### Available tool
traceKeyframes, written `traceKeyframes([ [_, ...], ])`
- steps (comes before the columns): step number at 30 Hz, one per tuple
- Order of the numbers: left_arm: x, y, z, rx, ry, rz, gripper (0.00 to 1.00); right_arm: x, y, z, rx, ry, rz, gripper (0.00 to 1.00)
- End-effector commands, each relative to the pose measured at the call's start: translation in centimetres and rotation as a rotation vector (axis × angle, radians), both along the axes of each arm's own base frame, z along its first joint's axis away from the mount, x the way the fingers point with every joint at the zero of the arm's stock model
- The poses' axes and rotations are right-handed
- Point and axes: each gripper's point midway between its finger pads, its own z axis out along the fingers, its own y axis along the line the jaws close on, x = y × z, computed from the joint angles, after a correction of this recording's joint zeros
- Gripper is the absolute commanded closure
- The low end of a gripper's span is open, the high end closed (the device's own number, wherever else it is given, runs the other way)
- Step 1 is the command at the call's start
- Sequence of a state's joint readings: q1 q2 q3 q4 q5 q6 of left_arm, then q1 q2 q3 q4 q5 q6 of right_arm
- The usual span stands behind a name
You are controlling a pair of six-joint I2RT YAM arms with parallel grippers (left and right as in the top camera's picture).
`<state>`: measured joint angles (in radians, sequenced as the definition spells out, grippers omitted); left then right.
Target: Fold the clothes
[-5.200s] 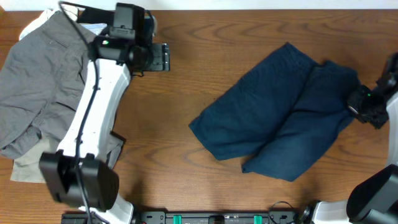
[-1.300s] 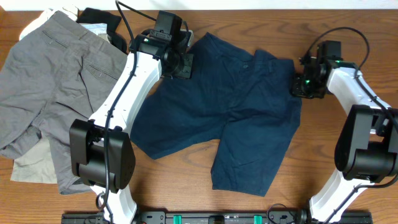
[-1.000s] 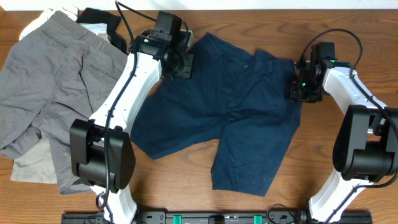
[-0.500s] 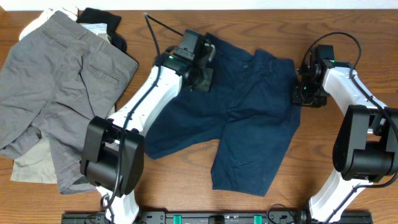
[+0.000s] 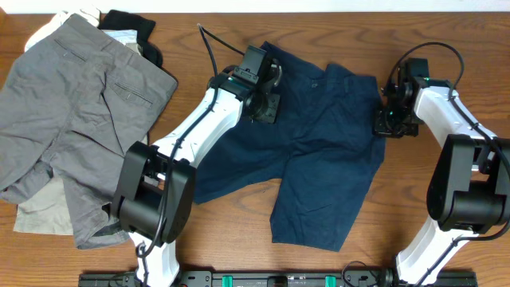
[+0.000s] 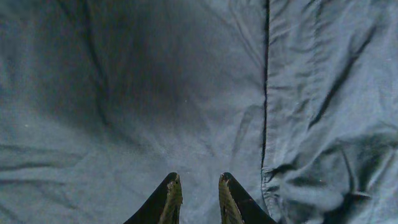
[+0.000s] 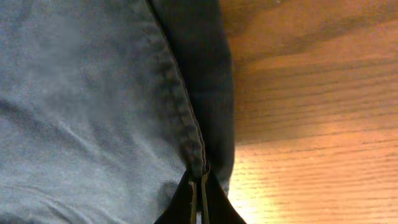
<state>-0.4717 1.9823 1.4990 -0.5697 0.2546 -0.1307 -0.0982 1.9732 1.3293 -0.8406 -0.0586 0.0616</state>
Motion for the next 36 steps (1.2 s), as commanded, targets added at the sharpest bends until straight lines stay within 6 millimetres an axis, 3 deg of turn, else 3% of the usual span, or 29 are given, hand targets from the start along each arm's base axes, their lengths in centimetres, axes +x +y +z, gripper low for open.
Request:
traceKeyframes([
  [1, 0.2, 0.2, -0.9, 0.009, 0.011, 0.019, 0.77, 1.4, -3.2, 2.8, -0.009, -0.072, -0.096, 0.99],
  [5, 0.2, 0.1, -1.6, 0.010, 0.023, 0.028, 0.77, 2.2, -7.0, 6.5, 0.006, -0.152, -0.193, 0.99],
  [8, 0.2, 0.2, -2.0, 0.014, 0.033, 0.031, 0.77, 2.6, -7.9, 8.4, 0.102, -0.217, -0.235, 0.99],
  [16, 0.4, 0.1, -2.6, 0.017, 0.032, 0.033, 0.77, 1.4, -9.5, 8.5, 0.137, -0.194, -0.365, 0.96],
  [19, 1.0, 0.1, -2.3, 0.006, 0.012, 0.037, 0.77, 1.0, -10.0, 8.4, 0.115, -0.181, -0.386, 0.69],
  [20, 1.2, 0.1, -2.2, 0.002, 0.005, 0.040, 0.77, 0.9, -10.0, 8.5, 0.116, -0.178, -0.388, 0.53],
  [21, 1.6, 0.2, -1.9, -0.002, -0.004, 0.045, 0.77, 0.7, -10.2, 8.7, 0.117, -0.172, -0.394, 0.44],
  [22, 2.0, 0.3, -1.6, -0.006, -0.012, 0.050, 0.75, 0.5, -10.2, 8.9, 0.118, -0.164, -0.398, 0.41],
  [24, 2.6, 0.5, -0.9, -0.008, -0.032, 0.040, 0.56, 0.3, -10.2, 9.6, 0.119, -0.153, -0.389, 0.37],
  [27, 3.4, 0.4, 0.1, -0.003, -0.077, -0.015, 0.39, 0.4, -9.3, 10.9, 0.140, -0.149, -0.322, 0.33],
  [32, 3.5, 0.3, 0.4, 0.009, -0.100, -0.057, 0.35, 0.6, -5.4, 11.3, 0.181, -0.121, -0.198, 0.32],
  [36, 2.6, 0.7, -0.1, 0.031, -0.065, -0.085, 0.33, 0.9, -1.9, 10.8, 0.176, -0.101, -0.105, 0.13],
])
